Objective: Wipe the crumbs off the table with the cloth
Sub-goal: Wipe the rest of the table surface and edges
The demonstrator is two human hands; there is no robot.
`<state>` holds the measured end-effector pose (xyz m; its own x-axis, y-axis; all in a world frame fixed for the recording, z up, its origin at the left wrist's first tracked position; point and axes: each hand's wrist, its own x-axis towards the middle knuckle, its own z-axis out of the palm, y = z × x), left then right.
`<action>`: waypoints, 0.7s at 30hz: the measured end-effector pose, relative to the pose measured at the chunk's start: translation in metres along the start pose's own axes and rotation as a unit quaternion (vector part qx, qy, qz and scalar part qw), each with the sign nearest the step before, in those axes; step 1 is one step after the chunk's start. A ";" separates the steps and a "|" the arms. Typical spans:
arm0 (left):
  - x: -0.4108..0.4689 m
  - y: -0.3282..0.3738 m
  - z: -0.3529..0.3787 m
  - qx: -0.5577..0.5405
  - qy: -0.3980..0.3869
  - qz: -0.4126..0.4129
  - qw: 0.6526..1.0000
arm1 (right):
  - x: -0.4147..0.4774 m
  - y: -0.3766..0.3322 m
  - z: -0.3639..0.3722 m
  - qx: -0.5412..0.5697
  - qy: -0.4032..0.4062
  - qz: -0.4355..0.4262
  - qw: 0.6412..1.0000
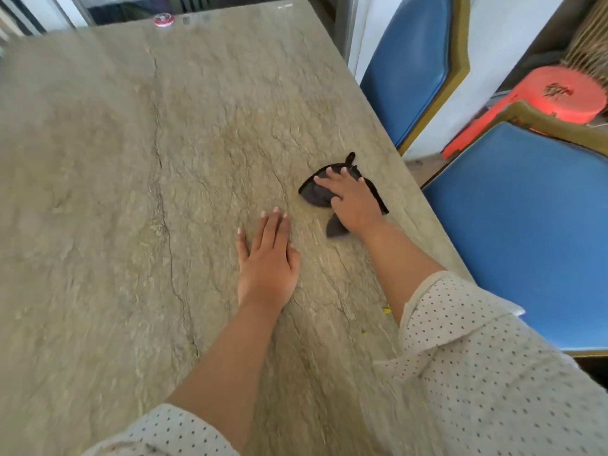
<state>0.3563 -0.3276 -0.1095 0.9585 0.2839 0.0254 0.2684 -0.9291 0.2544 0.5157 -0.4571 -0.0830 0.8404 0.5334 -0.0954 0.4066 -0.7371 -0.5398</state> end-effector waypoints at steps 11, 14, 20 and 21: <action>-0.002 0.003 -0.001 0.003 -0.019 -0.008 1.000 | -0.062 0.043 -0.023 0.032 0.058 0.096 0.993; -0.002 0.002 0.000 -0.005 -0.002 -0.005 1.000 | -0.033 0.021 -0.014 -0.015 0.028 0.093 0.995; 0.001 -0.001 0.002 -0.029 0.012 0.007 0.999 | -0.059 -0.028 0.023 -0.024 -0.027 0.002 0.999; 0.001 -0.003 0.001 -0.050 0.021 0.010 0.998 | -0.069 -0.032 0.027 -0.022 -0.031 -0.006 0.999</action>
<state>0.3562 -0.3252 -0.1113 0.9583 0.2766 0.0711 0.2359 -0.9071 0.3486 0.4345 -0.4593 -0.0819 0.8127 0.5654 -0.1410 0.4326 -0.7475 -0.5042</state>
